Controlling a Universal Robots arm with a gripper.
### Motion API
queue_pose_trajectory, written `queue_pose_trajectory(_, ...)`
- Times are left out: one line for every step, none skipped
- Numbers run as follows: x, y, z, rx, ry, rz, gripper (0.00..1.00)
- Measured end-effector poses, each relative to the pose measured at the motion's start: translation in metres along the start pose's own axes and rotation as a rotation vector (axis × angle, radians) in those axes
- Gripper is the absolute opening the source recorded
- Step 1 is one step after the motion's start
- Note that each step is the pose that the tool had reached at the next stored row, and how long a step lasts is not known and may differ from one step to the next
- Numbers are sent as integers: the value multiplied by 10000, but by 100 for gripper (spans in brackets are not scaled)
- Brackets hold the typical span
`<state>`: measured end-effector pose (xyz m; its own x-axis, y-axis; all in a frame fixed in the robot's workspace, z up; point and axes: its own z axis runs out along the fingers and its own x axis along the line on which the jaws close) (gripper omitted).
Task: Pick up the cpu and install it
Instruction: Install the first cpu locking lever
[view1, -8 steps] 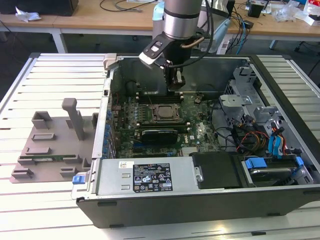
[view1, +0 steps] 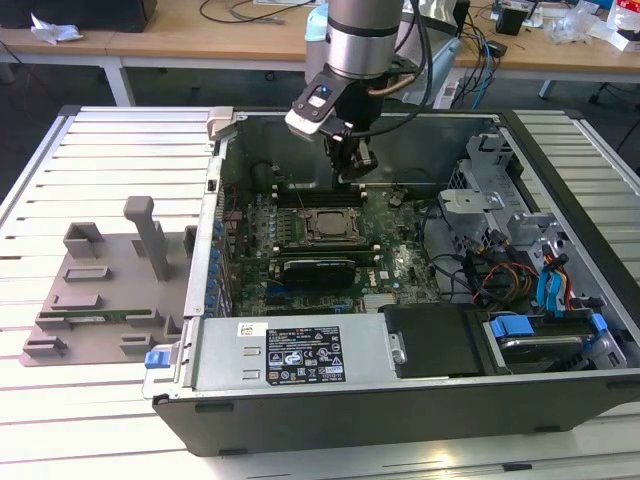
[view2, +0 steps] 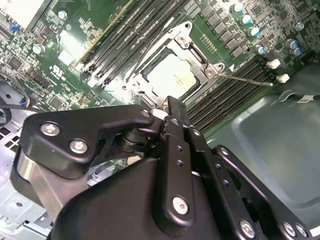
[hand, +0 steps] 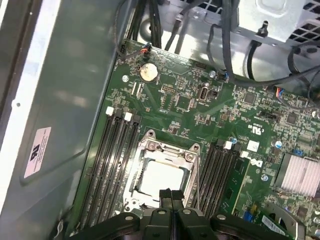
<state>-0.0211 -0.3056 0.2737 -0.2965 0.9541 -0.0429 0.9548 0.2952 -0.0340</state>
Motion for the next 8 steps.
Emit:
queue_pose_trajectory(0,0,0,-7,-5,-158,11)
queue_pose_trajectory(0,0,0,-13,-10,-312,11)
queue_pose_trajectory(0,0,0,-26,-20,-604,11)
queue_pose_trajectory(0,0,0,-32,-25,-728,11)
queue_pose_trajectory(0,0,0,-35,-27,-799,11)
queue_pose_trajectory(0,0,0,-38,-28,-860,11)
queue_pose_trajectory(0,0,0,-40,-31,-925,11)
queue_pose_trajectory(0,0,0,-44,-34,-1019,11)
